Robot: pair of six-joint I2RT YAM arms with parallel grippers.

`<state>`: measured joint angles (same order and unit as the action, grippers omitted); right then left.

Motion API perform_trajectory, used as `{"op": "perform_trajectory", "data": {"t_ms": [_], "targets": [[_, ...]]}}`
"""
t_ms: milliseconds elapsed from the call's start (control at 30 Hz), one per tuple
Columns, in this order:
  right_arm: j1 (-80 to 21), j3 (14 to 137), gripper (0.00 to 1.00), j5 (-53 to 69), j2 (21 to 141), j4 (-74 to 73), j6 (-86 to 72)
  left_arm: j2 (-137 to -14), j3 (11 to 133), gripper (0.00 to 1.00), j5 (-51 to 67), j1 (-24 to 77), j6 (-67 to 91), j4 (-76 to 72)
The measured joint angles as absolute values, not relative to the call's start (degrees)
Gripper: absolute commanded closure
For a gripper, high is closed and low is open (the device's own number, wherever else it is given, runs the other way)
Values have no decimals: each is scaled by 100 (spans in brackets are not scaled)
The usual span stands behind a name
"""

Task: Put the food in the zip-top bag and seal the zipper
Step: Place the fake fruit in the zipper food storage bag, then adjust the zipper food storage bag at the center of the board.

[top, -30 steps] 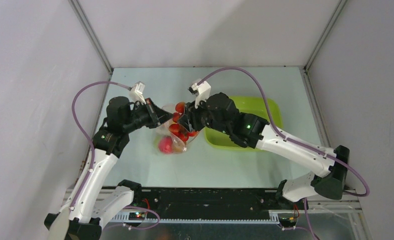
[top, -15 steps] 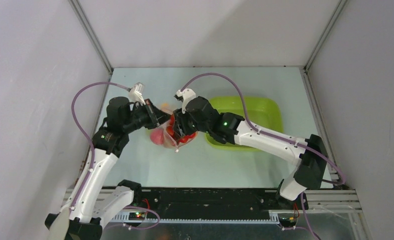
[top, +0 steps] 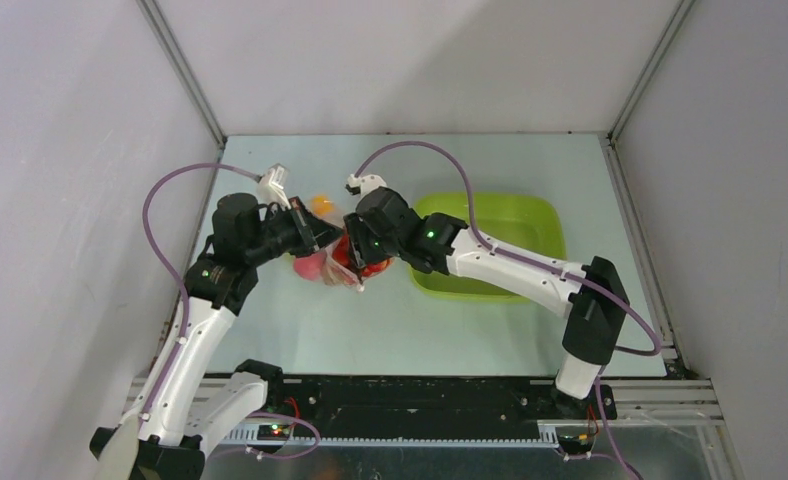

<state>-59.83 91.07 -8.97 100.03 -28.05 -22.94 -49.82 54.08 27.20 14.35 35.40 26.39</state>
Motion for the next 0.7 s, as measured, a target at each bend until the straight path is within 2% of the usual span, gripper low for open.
{"op": "perform_trajectory", "data": {"t_ms": [200,400,500,700], "targets": [[-5942,9174,45,-917,10018,-2875,-2386,-4982,5408,100,2727,1433,3542,2582],[-5937,9159,36,-604,9776,-2829,-2233,-4982,5408,100,2742,1441,3555,2543],[-5937,9000,29,-257,9373,-2648,-2165,-4982,5408,100,2742,1448,3555,2536],[-5920,8519,23,158,8466,-2143,-2067,-4982,5408,100,2740,1450,3555,2536]]}}
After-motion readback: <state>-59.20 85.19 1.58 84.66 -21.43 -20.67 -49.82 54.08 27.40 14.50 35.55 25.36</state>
